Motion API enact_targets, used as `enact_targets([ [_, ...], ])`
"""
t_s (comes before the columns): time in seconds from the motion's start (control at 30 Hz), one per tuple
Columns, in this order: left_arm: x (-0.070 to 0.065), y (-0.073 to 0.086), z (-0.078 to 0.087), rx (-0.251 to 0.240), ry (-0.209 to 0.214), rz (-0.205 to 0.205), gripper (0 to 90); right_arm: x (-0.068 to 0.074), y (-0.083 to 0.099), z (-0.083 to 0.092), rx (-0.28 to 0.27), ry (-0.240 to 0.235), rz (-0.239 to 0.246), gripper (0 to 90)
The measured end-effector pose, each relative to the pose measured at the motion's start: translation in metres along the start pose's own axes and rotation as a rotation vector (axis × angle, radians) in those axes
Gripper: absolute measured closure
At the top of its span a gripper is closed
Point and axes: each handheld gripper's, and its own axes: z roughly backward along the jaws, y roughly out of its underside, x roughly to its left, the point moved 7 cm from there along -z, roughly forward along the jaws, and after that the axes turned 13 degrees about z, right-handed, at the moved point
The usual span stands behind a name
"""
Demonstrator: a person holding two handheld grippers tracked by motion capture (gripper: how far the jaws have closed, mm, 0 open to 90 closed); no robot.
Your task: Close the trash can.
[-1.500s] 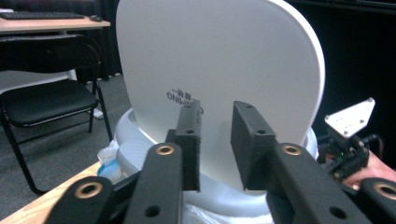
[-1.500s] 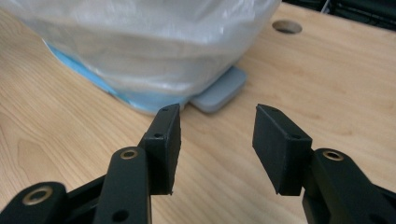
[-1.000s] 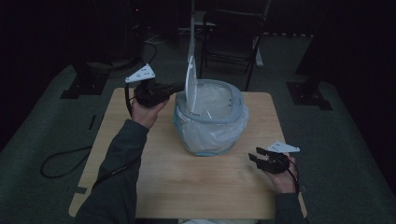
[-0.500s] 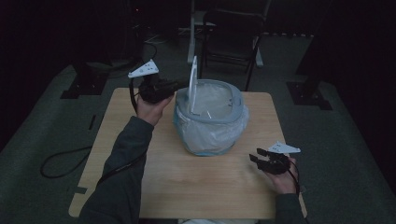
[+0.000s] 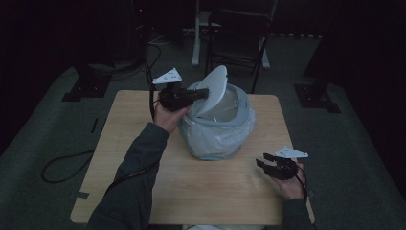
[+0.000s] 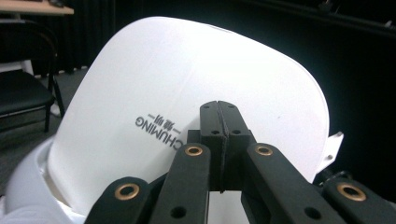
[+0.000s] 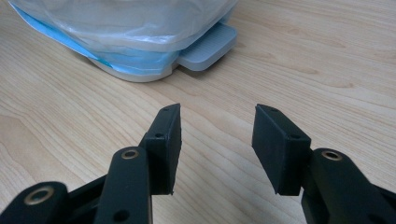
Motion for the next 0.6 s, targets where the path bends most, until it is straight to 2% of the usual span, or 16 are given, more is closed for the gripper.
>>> enact_targets([
  [0.27,-0.003,0.01,-0.014,0.06,-0.021,-0.012,90.0,0.001,0.001,-0.002,0.006,-0.005,0.003,51.6],
  [0.37,-0.004,0.015,-0.022,0.102,-0.047,-0.032,90.0,0.001,0.001,-0.002,0.008,-0.005,0.003,51.7],
  [0.6,-0.007,0.022,-0.032,0.157,-0.094,-0.065,89.8,0.001,0.002,-0.003,0.009,-0.007,0.001,51.8],
])
